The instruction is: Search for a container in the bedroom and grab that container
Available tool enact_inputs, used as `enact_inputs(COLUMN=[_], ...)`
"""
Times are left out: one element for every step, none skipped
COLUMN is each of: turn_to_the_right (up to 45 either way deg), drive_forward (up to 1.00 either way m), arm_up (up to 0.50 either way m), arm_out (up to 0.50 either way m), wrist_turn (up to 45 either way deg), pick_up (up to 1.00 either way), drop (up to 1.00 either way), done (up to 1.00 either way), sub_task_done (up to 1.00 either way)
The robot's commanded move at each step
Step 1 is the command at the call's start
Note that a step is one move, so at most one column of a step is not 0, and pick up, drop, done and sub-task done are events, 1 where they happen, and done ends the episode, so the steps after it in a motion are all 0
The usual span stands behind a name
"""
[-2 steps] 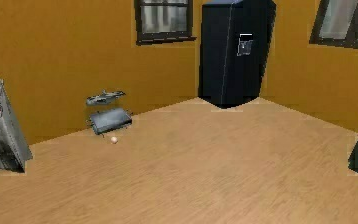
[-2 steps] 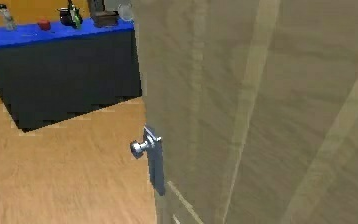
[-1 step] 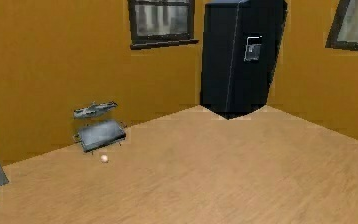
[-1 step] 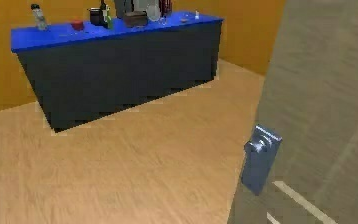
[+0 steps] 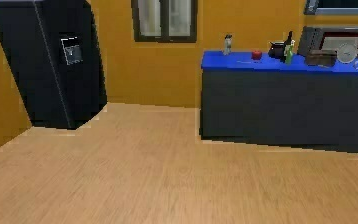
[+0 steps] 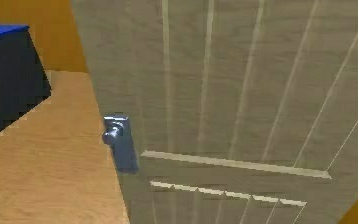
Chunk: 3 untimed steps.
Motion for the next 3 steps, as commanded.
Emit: enact_inputs(turn_to_the_right=[27.0,0.0,45.0], drive_forward=[0.0,0.85,0.0], arm_up=[0.0,0.0,0.0], arm_out=[0.0,0.0,0.0], wrist_turn=[0.0,0.0,0.0], pick_up=[0.0,0.0,0.0], drop=[0.0,0.0,0.0], done=[0.0,0.0,0.0], sub_task_done=[0.0,0.0,0.0])
